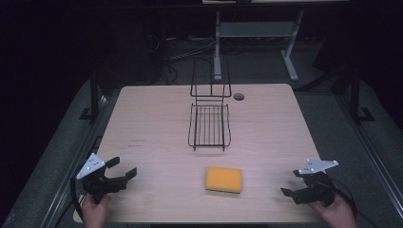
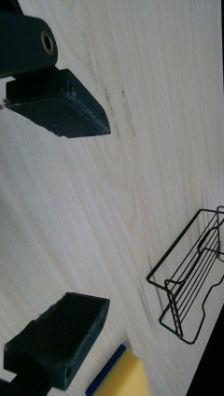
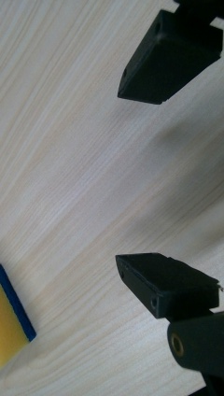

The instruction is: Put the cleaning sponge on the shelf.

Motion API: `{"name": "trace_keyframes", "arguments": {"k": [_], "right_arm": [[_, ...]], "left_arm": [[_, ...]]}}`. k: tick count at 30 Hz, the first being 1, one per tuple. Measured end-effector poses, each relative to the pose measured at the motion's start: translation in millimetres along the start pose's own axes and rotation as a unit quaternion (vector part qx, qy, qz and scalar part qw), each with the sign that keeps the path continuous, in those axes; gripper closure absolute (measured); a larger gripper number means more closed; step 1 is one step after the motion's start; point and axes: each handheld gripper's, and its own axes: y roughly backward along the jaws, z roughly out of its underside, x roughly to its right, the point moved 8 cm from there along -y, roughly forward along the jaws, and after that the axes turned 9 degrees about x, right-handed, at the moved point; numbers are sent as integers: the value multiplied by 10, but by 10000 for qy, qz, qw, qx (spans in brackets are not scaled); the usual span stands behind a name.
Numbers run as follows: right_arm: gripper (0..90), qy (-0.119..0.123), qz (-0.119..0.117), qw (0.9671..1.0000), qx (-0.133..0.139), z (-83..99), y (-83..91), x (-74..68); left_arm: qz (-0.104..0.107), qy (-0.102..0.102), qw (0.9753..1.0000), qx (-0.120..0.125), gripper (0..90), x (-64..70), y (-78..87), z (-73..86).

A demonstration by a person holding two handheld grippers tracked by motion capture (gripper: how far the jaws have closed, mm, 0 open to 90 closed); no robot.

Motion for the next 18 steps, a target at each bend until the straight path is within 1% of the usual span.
{"name": "trace_keyframes", "arguments": {"k": [4, 5, 8, 9, 11, 14, 18], "right_arm": [[161, 16, -60, 10000, 30, -12, -2, -22], [161, 60, -79, 9999, 39, -21, -1, -30], [161, 58, -128, 9999, 62, -38, -6, -52], [161, 99, -173, 9998, -6, -54, -18, -90], [161, 183, -194, 9996, -43, -76, -23, -116], [161, 287, -277, 9992, -16, -146, -23, -164], [161, 354, -404, 9986, -24, -228, -51, -233]], "left_arm": [[-26, 0, 10000, -11, 134, -12, -1, -3], [-22, -2, 10000, -11, 134, -12, 1, -1], [4, 30, 10000, 1, 134, -5, -3, 7], [12, 10, 10000, -27, 134, -4, -8, 14], [-3, -23, 10000, -13, 134, -2, -4, 7], [8, 5, 10000, 21, 134, -14, 6, 1], [10, 8, 10000, -10, 134, -17, 0, 10]]}}
